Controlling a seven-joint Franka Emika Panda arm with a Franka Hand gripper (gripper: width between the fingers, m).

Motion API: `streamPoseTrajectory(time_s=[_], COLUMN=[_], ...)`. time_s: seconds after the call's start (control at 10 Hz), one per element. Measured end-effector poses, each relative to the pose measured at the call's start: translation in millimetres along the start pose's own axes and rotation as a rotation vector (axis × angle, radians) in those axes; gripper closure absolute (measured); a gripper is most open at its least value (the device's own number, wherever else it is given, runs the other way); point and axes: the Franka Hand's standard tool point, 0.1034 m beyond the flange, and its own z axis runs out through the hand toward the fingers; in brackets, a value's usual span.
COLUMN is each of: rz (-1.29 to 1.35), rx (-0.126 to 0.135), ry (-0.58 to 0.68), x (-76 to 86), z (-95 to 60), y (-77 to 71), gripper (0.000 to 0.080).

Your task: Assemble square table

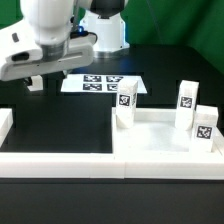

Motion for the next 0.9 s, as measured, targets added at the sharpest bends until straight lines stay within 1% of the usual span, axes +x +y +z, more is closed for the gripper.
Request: streamPoseTrajectory(time_s=[0.1,0.2,0.3,0.4,0.7,0.8,0.9], rz=[-0.017,-0.016,-0.008,-0.013,-0.014,-0.005,0.014], rx=[-0.015,0.007,0.011,0.007,0.009,0.003,-0.015], ry=[-0.036,-0.109,-0.138,-0.143,-0.145,-0.149,-0.171], x=[-7.3,-17.5,-13.5,-9.7,-10.4,-11.6,-16.3], z=[0.3,-2.4,-11.4,-10.4,-9.3,-5.6,9.6], y=[3.6,4.5,9.8,10.2,9.5,11.0,13.9], gripper=[0.0151,0.0151,0.0151,0.0151,0.0151,0.0151,0.0151])
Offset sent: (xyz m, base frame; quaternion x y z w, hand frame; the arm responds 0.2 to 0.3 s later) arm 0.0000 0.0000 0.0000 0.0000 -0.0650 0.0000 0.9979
